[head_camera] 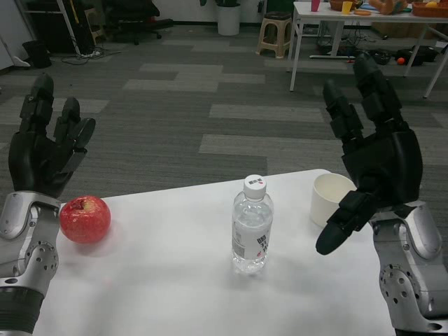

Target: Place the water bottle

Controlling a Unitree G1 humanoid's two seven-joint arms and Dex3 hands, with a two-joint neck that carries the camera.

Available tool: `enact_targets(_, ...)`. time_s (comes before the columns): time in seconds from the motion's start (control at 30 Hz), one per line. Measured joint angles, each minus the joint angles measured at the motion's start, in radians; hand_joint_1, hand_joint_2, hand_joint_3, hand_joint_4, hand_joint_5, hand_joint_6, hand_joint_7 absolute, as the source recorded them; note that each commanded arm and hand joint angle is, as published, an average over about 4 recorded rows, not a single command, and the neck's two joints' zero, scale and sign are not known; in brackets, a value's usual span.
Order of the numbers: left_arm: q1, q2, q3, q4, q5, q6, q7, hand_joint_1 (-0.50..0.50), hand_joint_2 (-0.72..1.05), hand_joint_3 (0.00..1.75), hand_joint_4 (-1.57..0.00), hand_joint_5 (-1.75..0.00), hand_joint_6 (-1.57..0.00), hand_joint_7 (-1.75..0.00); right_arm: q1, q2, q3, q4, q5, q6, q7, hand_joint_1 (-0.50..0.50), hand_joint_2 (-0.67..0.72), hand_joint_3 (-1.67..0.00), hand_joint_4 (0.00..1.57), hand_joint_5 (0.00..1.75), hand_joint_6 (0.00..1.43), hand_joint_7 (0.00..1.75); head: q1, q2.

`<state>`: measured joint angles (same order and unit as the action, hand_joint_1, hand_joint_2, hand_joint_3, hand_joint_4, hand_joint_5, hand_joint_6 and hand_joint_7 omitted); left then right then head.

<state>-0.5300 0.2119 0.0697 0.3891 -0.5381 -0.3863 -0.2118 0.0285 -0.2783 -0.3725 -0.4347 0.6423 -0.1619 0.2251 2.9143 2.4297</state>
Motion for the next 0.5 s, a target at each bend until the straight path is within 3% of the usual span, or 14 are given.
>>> enact_targets(0.17,0.0,0.002,-0.011,0.0,0.0,0.0,0.0,-0.5,1.05,0.09,0.0,0.0,0.0,0.0,0.0,0.0,0.006,0.0,-0.01,0.006,0.0,-0.38,0.47,0.0,0.0,0.0,0.0,0.0,-0.001,0.002)
enact_targets(0.5,0.013,0.008,-0.137,-0.044,-0.011,-0.001,-0.012,-0.5,1.05,0.09,0.0,0.0,0.0,0.0,-0.016,-0.009,0.081,0.0,-0.07,0.045,0.0,-0.38,0.47,0.0,0.0,0.0,0.0,0.0,-0.018,0.023)
